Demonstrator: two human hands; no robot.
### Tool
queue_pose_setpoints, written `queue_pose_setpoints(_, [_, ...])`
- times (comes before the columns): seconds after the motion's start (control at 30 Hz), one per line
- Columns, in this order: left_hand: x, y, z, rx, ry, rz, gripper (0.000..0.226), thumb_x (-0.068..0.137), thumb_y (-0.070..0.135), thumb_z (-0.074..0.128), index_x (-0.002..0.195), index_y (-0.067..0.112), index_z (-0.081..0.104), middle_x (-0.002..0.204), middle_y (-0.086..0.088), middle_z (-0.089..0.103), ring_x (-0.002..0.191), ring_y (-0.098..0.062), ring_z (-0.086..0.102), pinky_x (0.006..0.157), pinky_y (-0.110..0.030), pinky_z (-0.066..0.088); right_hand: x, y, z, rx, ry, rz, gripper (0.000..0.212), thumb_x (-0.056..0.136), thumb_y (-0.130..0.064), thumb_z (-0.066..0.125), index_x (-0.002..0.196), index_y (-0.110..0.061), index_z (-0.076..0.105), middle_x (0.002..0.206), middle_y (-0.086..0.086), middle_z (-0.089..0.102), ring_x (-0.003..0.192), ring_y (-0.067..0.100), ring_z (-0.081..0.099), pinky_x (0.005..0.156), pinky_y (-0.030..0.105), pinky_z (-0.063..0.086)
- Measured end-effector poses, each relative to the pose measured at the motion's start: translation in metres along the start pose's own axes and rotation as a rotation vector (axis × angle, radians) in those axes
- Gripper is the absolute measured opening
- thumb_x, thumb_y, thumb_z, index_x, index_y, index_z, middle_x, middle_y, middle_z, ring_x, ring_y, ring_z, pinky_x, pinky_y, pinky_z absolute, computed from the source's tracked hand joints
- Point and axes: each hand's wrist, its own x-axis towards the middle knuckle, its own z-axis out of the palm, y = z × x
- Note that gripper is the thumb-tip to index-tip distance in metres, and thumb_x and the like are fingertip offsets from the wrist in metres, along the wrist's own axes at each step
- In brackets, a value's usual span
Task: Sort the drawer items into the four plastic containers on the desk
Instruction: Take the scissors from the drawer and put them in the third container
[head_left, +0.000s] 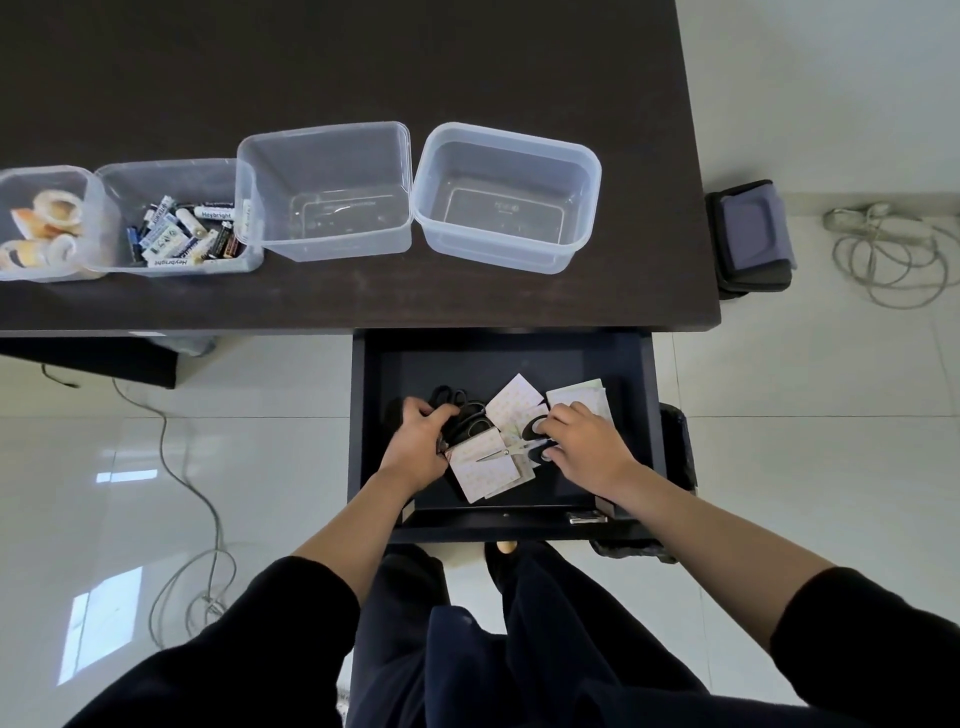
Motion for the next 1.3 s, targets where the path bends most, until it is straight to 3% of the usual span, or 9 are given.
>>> queue_pose_setpoints(0.17, [-0.005, 0.006, -0.014, -0.162, 0.007, -0.083, 0.071, 0.074, 0.012, 0.073, 0.137, 0.024, 0.042, 0.12, -0.01, 0.042, 0.091, -0.026, 0.061, 0.095, -0.035, 0.05, 0.001, -0.002, -0.003, 0.033, 0.042, 0.016, 0.034, 0.087, -0.018, 0.061, 0.121, -0.014, 0.06, 0.112, 0.004, 0.058, 0.109, 0.026, 0.05, 0.08, 0.033, 0.043])
queue_pose_setpoints(0.27, [-0.011, 0.01, -0.02, -0.265, -0.018, -0.104, 0.07, 0.073, 0.005, 0.072, 0.137, 0.017, 0.044, 0.092, 0.0, 0.06, 0.082, -0.019, 0.062, 0.085, -0.03, 0.052, 0.001, -0.007, -0.008, 0.029, 0.049, 0.025, 0.033, 0.088, -0.02, 0.059, 0.121, -0.016, 0.059, 0.115, 0.001, 0.059, 0.111, 0.024, 0.049, 0.081, 0.031, 0.043])
queue_pose_setpoints(0.47, [-0.031, 0.018, -0.033, -0.266, 0.025, -0.124, 0.064, 0.076, 0.0, 0.067, 0.134, 0.016, 0.046, 0.07, 0.011, 0.056, 0.065, -0.006, 0.056, 0.07, -0.02, 0.044, 0.002, -0.018, -0.02, 0.073, 0.079, 0.048, 0.032, 0.09, -0.022, 0.057, 0.121, -0.018, 0.058, 0.119, -0.003, 0.06, 0.116, 0.019, 0.047, 0.087, 0.031, 0.044])
queue_pose_setpoints(0.73, [-0.055, 0.022, -0.058, -0.357, 0.152, -0.116, 0.061, 0.075, 0.004, 0.065, 0.129, 0.028, 0.049, 0.084, -0.002, 0.067, 0.072, -0.014, 0.065, 0.063, -0.016, 0.051, 0.0, -0.039, -0.05, 0.296, 0.379, 0.029, 0.028, 0.086, -0.019, 0.065, 0.114, -0.015, 0.065, 0.109, -0.005, 0.065, 0.106, 0.017, 0.052, 0.078, 0.025, 0.046])
queue_pose_setpoints(0.93, [-0.074, 0.033, -0.106, -0.377, 0.245, -0.033, 0.06, 0.078, 0.002, 0.065, 0.129, 0.029, 0.049, 0.089, -0.005, 0.064, 0.062, -0.011, 0.059, 0.063, -0.021, 0.052, 0.012, -0.058, -0.09, 0.367, 0.577, -0.052, 0.028, 0.081, -0.015, 0.071, 0.108, -0.012, 0.068, 0.102, -0.004, 0.067, 0.097, 0.017, 0.056, 0.077, 0.024, 0.046])
queue_pose_setpoints(1.07, [-0.076, 0.043, -0.161, -0.402, 0.38, 0.06, 0.057, 0.078, -0.001, 0.064, 0.108, 0.046, 0.054, 0.08, -0.003, 0.064, 0.062, -0.011, 0.057, 0.063, -0.024, 0.052, 0.025, -0.073, -0.114, 0.371, 0.692, -0.12, 0.03, 0.077, -0.012, 0.076, 0.106, -0.009, 0.069, 0.099, 0.001, 0.069, 0.093, 0.019, 0.059, 0.078, 0.022, 0.044])
queue_pose_setpoints(1.17, [-0.065, 0.048, -0.208, -0.348, 0.48, 0.106, 0.056, 0.078, 0.0, 0.066, 0.12, 0.036, 0.057, 0.085, -0.006, 0.064, 0.066, -0.012, 0.058, 0.066, -0.027, 0.053, 0.034, -0.083, -0.129, 0.376, 0.743, -0.118, 0.03, 0.077, -0.013, 0.076, 0.106, -0.009, 0.07, 0.1, 0.002, 0.069, 0.097, 0.019, 0.06, 0.082, 0.02, 0.043])
queue_pose_setpoints(1.23, [-0.05, 0.05, -0.241, -0.282, 0.487, 0.121, 0.056, 0.08, 0.001, 0.064, 0.127, 0.029, 0.054, 0.089, -0.007, 0.063, 0.066, -0.009, 0.057, 0.071, -0.027, 0.052, 0.042, -0.091, -0.137, 0.37, 0.771, -0.11, 0.03, 0.076, -0.012, 0.076, 0.106, -0.01, 0.07, 0.1, 0.002, 0.07, 0.097, 0.02, 0.061, 0.083, 0.022, 0.045])
queue_pose_setpoints(1.3, [-0.03, 0.052, -0.269, -0.185, 0.462, 0.139, 0.057, 0.08, 0.001, 0.061, 0.128, 0.028, 0.053, 0.086, -0.002, 0.059, 0.064, -0.008, 0.054, 0.066, -0.022, 0.047, 0.051, -0.099, -0.142, 0.374, 0.803, -0.093, 0.03, 0.075, -0.011, 0.077, 0.105, -0.011, 0.07, 0.099, 0.002, 0.07, 0.095, 0.021, 0.062, 0.081, 0.025, 0.049])
